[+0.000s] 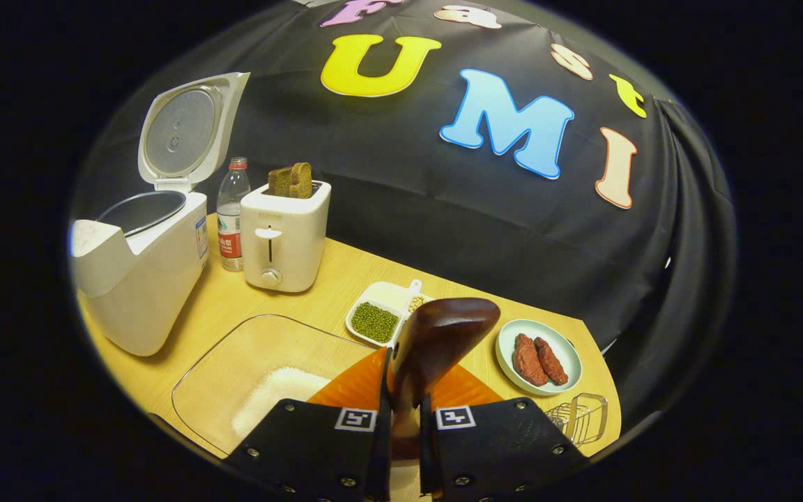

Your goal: Close the left gripper, press the button to open the rice cooker; take a wooden spoon from the chopstick holder with the right hand, scoop a spoonful of rice and pour it into the rice cooker, then put the wooden spoon back into the chopstick holder.

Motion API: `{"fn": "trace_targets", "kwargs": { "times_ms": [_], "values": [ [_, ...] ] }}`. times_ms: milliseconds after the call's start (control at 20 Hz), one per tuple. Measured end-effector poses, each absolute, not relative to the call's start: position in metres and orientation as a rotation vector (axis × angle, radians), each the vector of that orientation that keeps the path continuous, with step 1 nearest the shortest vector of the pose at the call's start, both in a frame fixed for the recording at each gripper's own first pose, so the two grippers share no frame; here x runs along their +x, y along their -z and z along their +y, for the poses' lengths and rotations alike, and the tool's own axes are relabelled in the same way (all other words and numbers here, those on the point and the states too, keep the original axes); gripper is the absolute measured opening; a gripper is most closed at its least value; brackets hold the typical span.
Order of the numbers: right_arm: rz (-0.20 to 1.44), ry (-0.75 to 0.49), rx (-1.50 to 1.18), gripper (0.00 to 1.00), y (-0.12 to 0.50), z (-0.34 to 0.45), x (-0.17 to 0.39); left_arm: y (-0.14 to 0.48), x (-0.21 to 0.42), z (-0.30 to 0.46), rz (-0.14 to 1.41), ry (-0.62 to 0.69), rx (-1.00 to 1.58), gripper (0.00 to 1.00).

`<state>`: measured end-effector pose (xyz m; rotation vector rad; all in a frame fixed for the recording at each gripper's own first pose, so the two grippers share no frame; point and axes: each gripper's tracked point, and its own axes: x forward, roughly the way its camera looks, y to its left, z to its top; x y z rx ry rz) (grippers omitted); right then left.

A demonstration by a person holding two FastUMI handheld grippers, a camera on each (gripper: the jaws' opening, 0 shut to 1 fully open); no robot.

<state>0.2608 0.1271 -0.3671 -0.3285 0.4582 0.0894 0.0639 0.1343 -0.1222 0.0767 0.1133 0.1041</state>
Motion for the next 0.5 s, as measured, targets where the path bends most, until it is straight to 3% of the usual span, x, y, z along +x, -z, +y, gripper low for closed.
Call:
{"fn": "trace_targets", "kwargs": {
  "times_ms": [500],
  "values": [
    [0.556, -0.197, -0.141, 0.17, 0.389, 0.179, 0.248, 0.123, 0.062, 0.146, 0.115, -0.117, 0.093, 0.99]
  ]
}}
